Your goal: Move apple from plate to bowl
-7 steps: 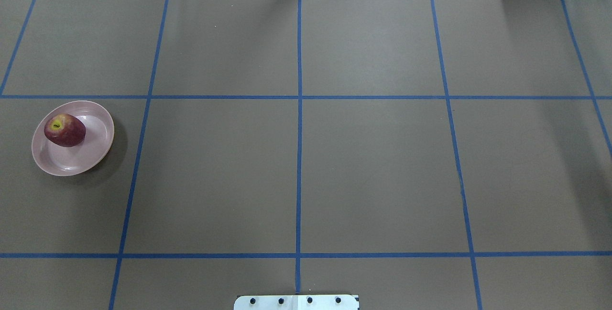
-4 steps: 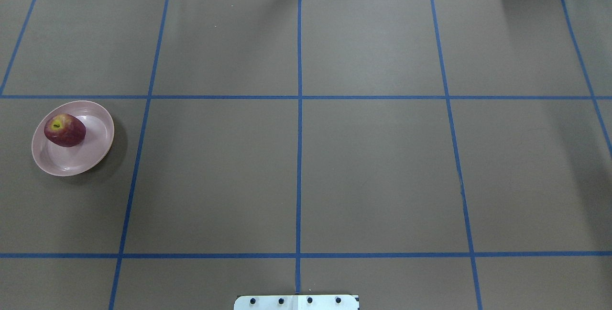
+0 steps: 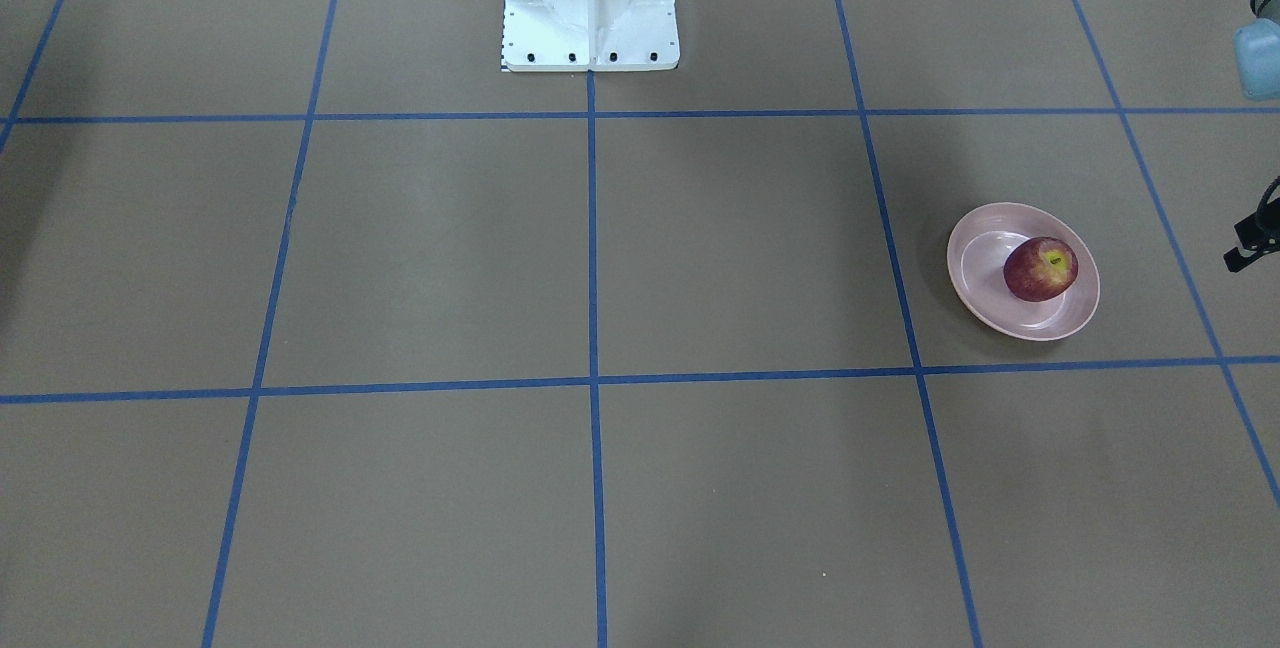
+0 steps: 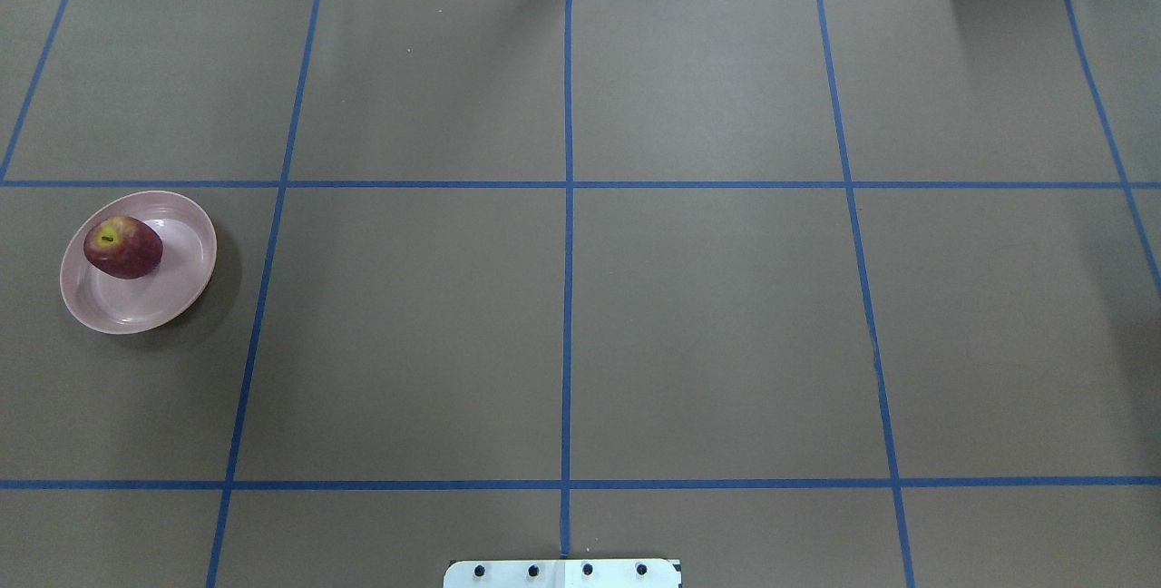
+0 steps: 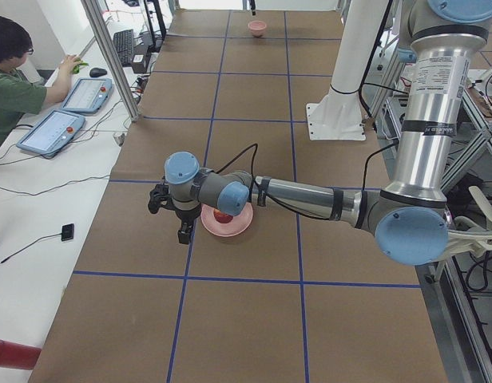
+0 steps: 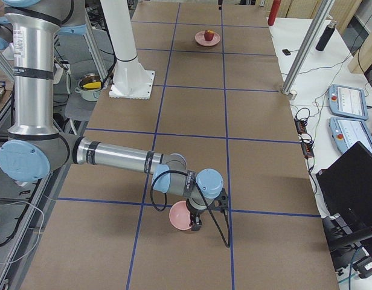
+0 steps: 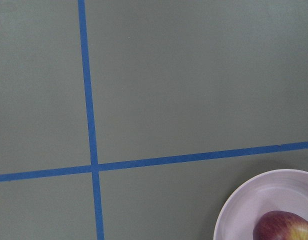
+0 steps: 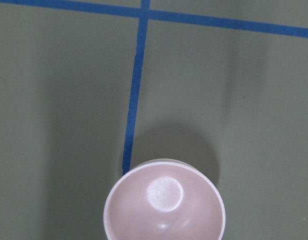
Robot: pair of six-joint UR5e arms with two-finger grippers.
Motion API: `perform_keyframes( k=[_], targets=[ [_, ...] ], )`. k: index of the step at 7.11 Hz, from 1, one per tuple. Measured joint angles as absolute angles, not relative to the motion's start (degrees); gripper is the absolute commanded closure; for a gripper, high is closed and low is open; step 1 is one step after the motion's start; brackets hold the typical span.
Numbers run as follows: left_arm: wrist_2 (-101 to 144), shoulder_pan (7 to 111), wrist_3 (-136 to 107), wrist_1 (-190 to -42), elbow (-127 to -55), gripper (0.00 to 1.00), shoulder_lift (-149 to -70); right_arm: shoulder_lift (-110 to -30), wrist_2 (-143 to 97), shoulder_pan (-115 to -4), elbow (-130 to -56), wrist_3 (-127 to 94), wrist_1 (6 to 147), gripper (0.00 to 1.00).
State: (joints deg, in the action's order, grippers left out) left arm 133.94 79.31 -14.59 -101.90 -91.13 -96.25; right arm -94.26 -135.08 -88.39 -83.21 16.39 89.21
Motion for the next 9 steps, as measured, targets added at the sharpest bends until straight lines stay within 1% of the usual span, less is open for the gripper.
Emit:
perform_keyframes(
  k=[2,3,8,9],
  targets=[
    [133.9,79.2,-14.6,-101.9,-91.0,0.01,-96.3,-93.7,-135.1,-88.3,-75.7,16.9,81.3,0.0],
    [133.9,79.2,-14.6,-102.0,-91.0,0.01,-96.3,-93.6,-135.2,-88.2,-74.1,16.8,79.8,0.0],
    [133.8,79.3,-14.4,-102.0,-91.0,0.01,-96.4,-93.5,-136.4,-86.6,-71.8,16.7,79.1,0.01],
    [133.8,79.3,-14.5,-102.0,-91.2,0.01,-96.4,-93.5,-136.7,-86.1,-71.7,16.7,79.1,0.29]
  ],
)
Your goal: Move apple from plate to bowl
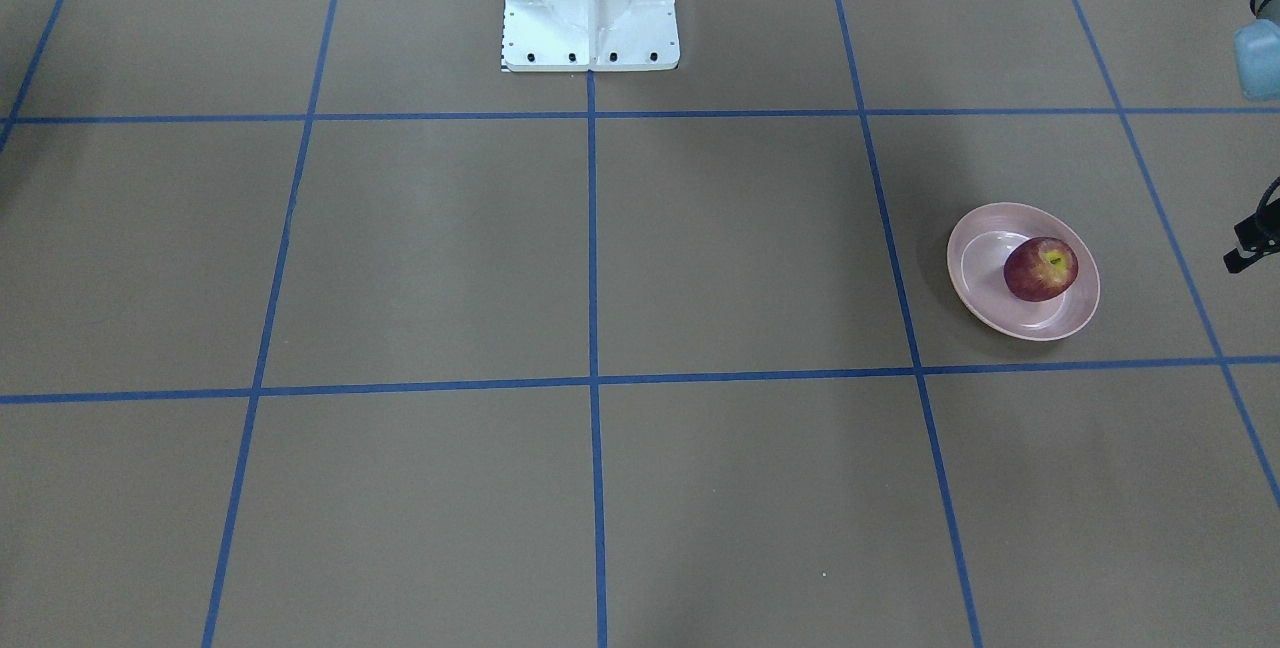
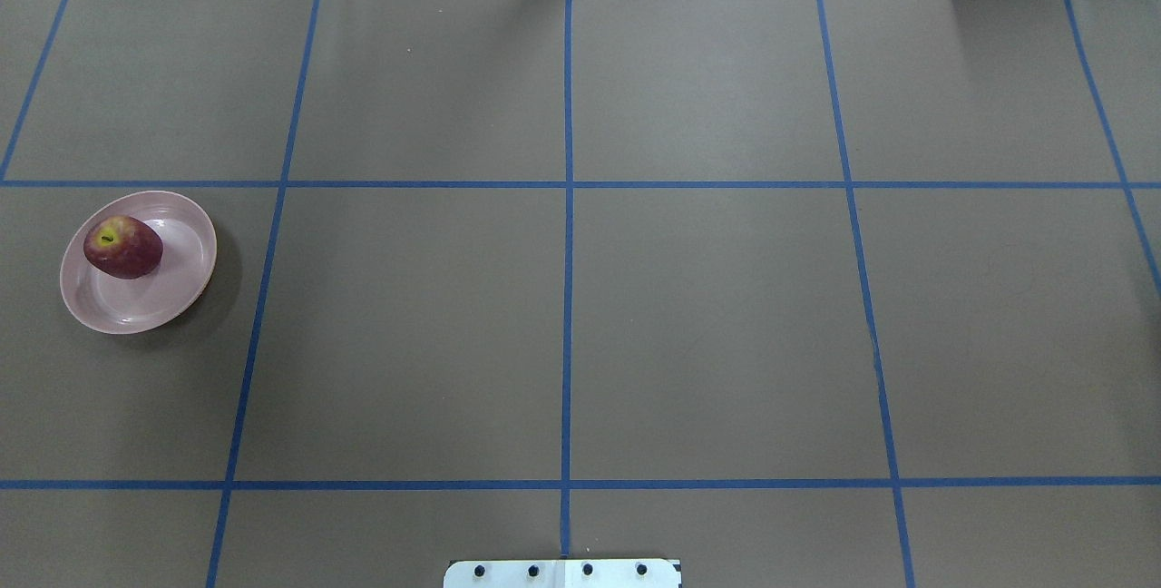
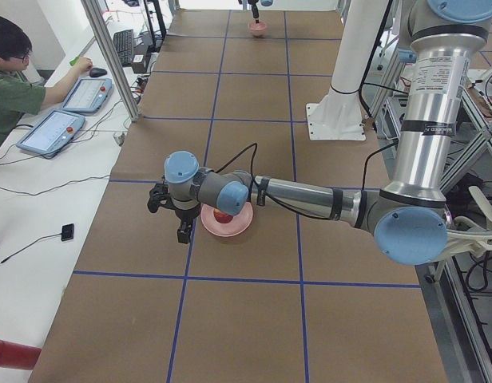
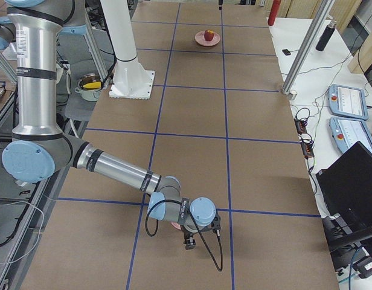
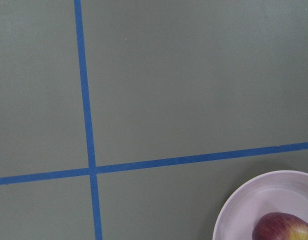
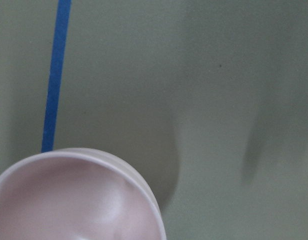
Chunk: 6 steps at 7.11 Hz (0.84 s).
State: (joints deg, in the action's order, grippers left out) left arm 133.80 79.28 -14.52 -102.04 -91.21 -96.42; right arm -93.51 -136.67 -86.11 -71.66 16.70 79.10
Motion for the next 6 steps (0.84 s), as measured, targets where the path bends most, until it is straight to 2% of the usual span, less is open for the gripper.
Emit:
perform_keyframes(
  k=[1,2,6],
  targets=[
    [133.8,79.3,-14.5,-102.0,-91.3,0.01,-96.4,-93.5,-137.3,-85.8,-71.5,16.5,79.1,0.95],
    [133.8,79.3,-14.5,-102.0,-91.3,0.01,-96.4,-93.5,-138.1,-85.6,-71.4,16.2,79.2,1.0],
    [133.7,77.3,-21.9,-102.0,-92.3,0.01,-96.5,-93.2,-138.3,-85.5,-71.8,15.0,79.2,1.0]
  ],
)
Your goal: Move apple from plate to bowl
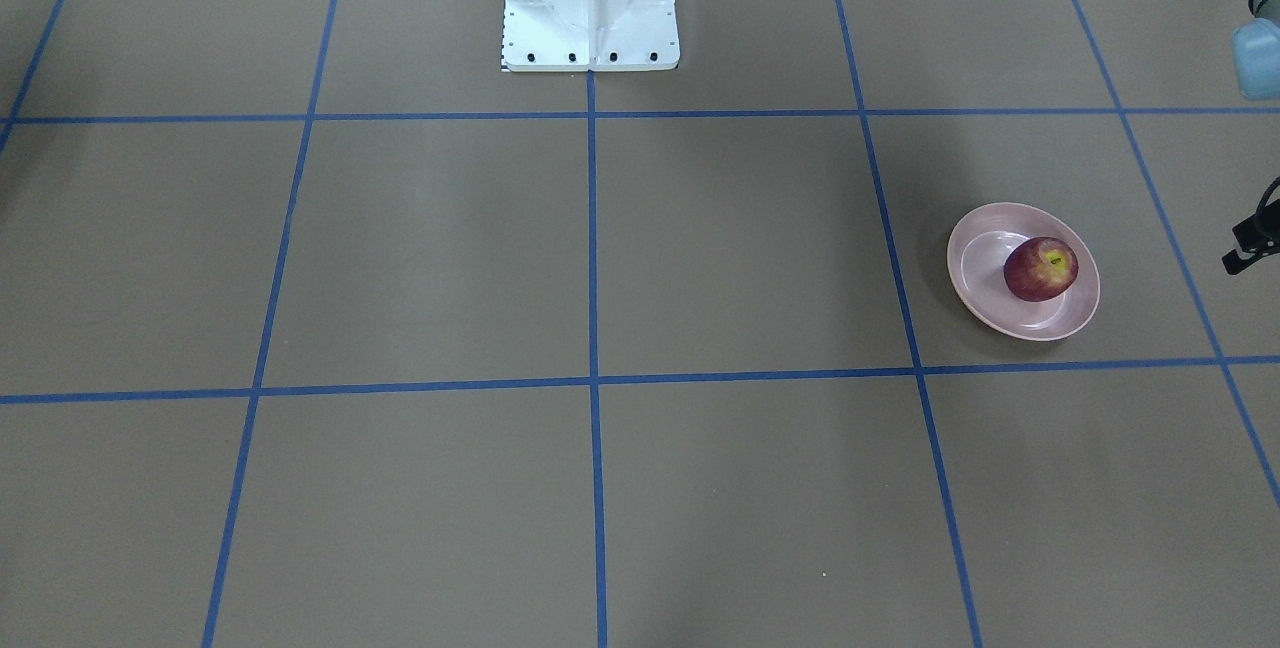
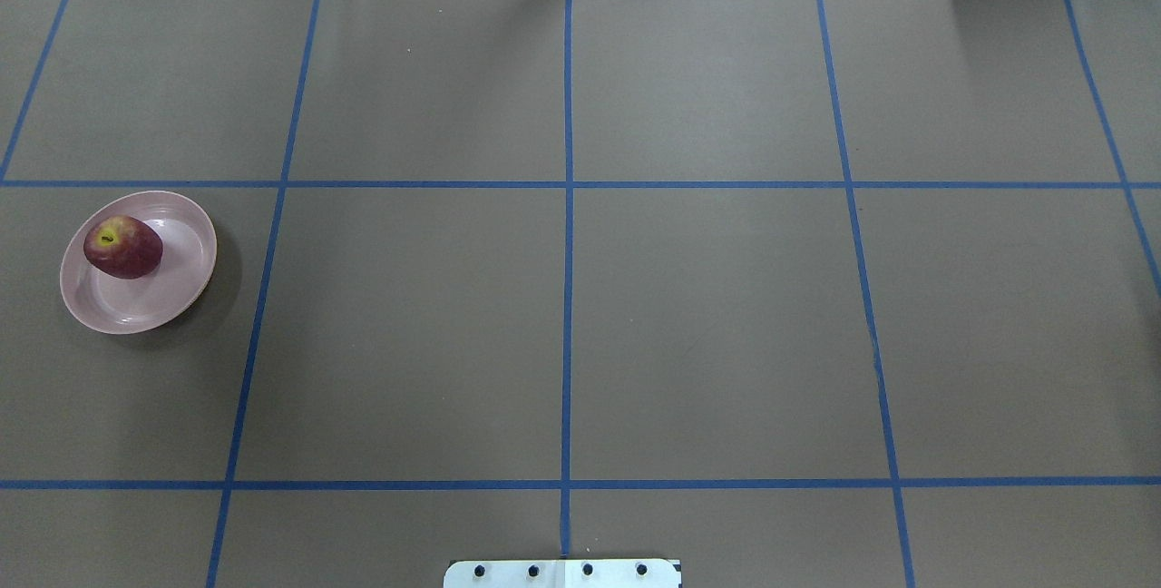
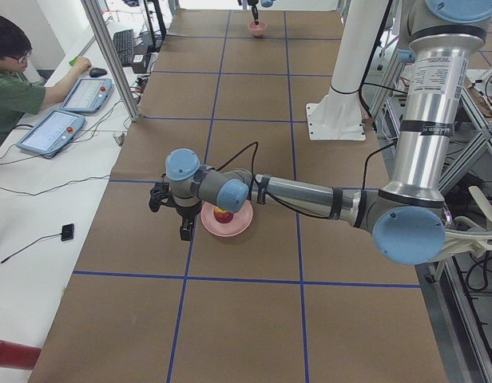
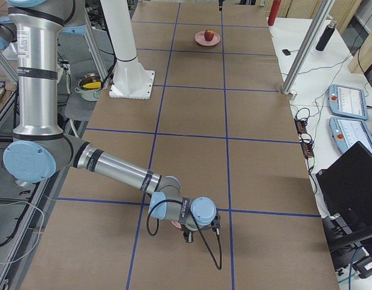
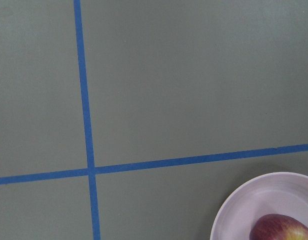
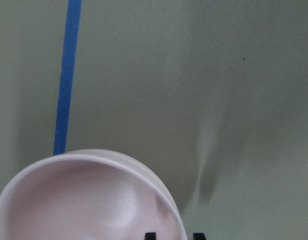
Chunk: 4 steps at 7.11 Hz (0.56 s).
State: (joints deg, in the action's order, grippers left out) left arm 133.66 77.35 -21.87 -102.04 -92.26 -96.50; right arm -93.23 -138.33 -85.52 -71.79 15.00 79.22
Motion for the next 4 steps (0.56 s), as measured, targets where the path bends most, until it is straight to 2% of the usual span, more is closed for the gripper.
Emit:
perform_keyframes(
  k=[4],
  targets=[
    [132.7,72.4,-29.1,-102.0,-94.9,0.01,-96.0,-90.9,-142.8,-86.3,-73.7,14.5,80.3,1.0]
  ],
)
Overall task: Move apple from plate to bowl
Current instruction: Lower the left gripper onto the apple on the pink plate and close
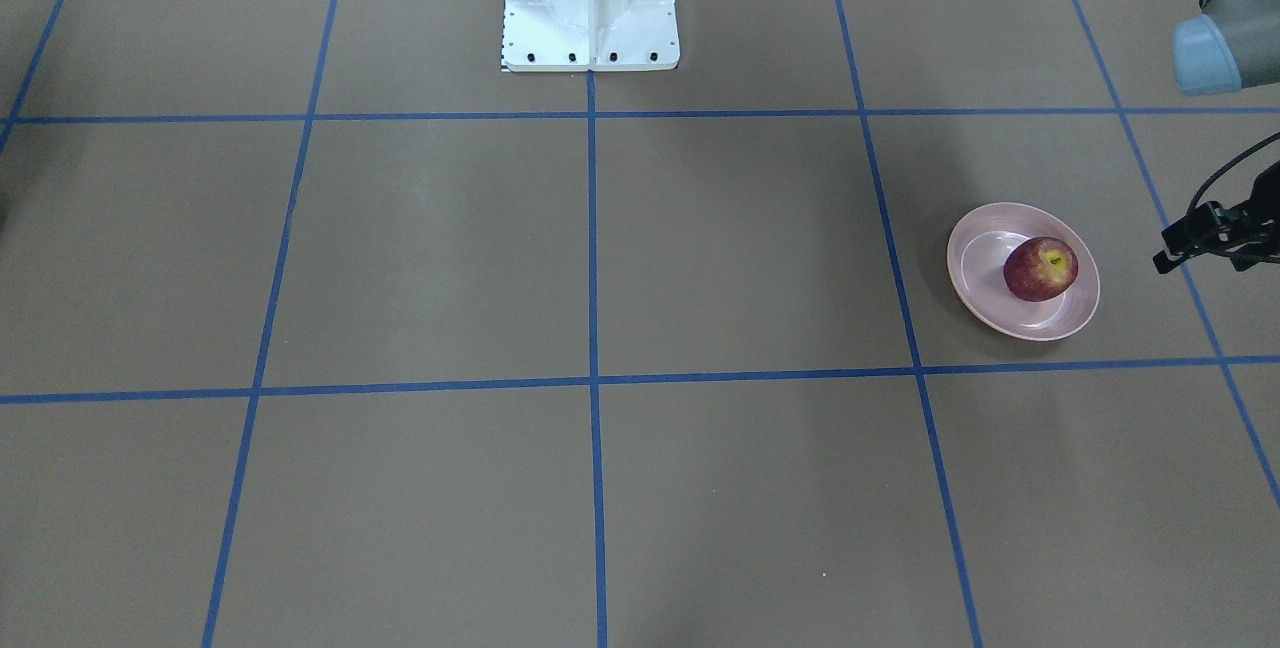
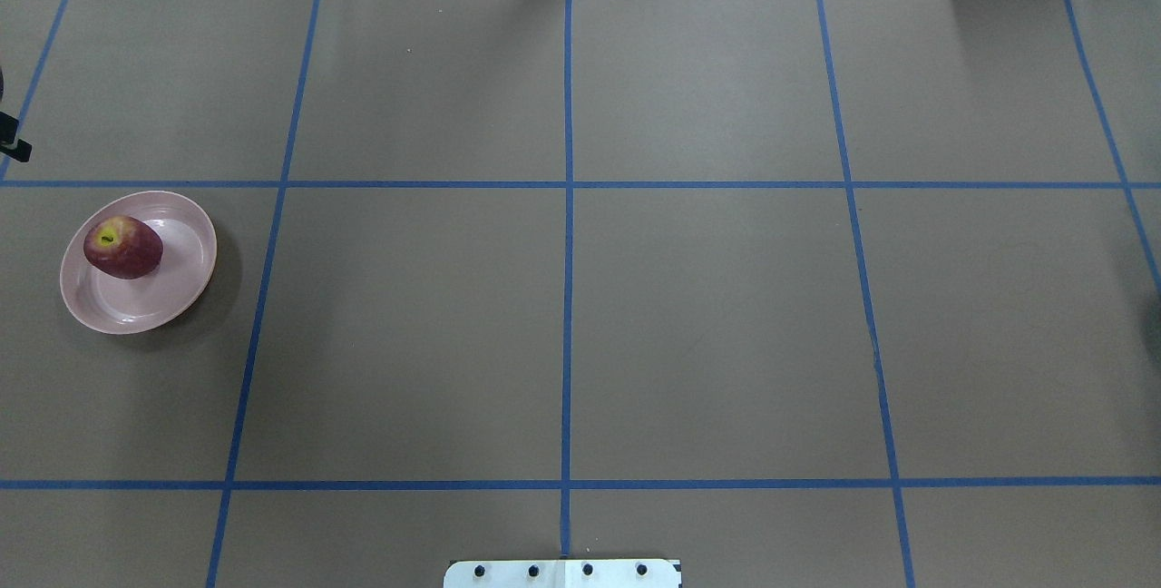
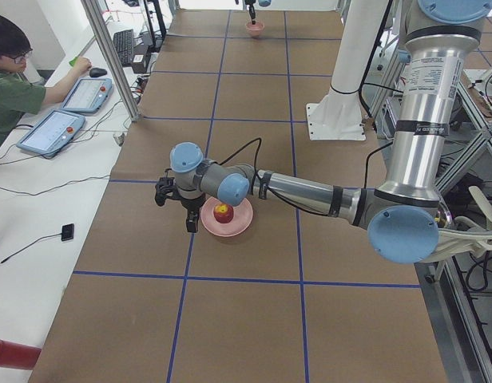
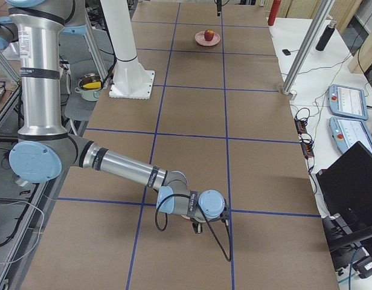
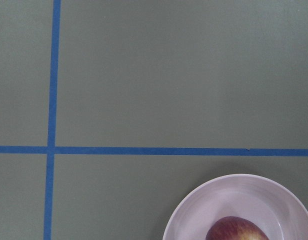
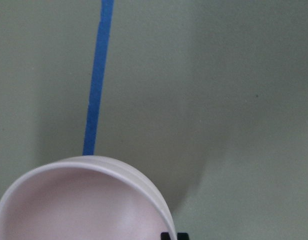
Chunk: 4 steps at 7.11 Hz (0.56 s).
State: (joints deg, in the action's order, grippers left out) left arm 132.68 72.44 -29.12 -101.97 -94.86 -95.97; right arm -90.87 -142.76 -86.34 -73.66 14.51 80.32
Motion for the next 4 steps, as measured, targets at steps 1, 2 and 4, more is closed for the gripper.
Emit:
perform_keyframes(
  k=[1,2,4],
  targets=[
    [131.3,70.6,-31.2,-102.0,-95.8,0.01,-95.9,-89.9,-143.6,-87.3,-74.9,14.5,82.4,1.0],
    [129.5,68.4,-34.0,-102.1,-97.6,0.01,-95.6,-88.7,-144.3,-88.3,-76.6,14.5,85.8,1.0],
    [128.0,64.6,-38.1,-103.0,-99.1,0.01,-95.0,-86.0,-145.2,-89.8,-79.7,14.5,92.5,1.0]
  ],
)
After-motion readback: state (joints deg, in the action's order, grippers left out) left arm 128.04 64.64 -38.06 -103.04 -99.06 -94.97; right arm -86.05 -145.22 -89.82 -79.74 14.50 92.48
